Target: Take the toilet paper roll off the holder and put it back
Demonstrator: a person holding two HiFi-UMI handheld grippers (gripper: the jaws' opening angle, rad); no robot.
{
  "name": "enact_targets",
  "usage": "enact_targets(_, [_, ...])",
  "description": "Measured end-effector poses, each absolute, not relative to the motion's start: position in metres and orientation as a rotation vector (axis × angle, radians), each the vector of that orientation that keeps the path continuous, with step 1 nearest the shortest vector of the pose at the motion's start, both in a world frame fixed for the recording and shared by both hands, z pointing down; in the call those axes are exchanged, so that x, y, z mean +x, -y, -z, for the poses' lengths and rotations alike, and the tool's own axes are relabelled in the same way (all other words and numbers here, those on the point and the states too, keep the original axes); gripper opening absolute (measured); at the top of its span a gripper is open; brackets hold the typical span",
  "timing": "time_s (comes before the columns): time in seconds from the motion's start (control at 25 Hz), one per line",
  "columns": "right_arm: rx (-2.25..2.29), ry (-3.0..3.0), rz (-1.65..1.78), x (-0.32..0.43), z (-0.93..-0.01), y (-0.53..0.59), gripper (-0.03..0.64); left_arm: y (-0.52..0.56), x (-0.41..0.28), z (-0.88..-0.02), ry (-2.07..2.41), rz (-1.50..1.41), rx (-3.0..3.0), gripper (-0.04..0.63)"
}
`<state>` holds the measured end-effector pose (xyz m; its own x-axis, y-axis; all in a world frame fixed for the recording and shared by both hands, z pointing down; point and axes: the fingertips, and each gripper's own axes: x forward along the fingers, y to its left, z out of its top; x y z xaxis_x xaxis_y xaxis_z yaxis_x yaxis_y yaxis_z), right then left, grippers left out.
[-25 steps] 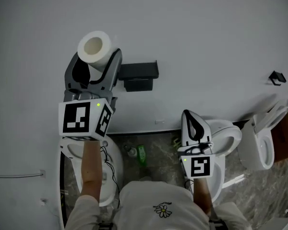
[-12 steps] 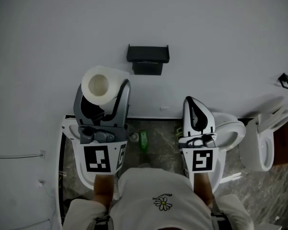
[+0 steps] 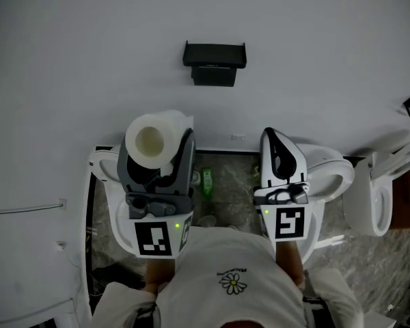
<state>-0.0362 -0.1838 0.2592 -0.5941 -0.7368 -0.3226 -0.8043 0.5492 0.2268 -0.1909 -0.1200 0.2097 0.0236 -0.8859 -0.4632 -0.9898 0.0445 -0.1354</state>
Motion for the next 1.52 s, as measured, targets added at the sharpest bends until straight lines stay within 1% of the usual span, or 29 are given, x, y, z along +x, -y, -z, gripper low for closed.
enact_targets(0.96, [-1.329, -2.588, -0.483, -0.027, -0.261, 0.183, 0.009, 0.120, -0.202, -0.220, -1.947, -0.312, -1.885, 0.333])
enact_targets(1.24, [-1.336, -2.573, -0.486, -0.024, -0.254, 0.182, 0.009, 0.152, -0.188, -0.171, -1.795, -0.353, -1.917, 0.333])
enact_targets(1.52, [-1.420, -2.513, -0.489, -0.001, -0.250, 0.183, 0.009, 0.229, -0.172, -0.132, -1.695, -0.317, -2.038, 0.331])
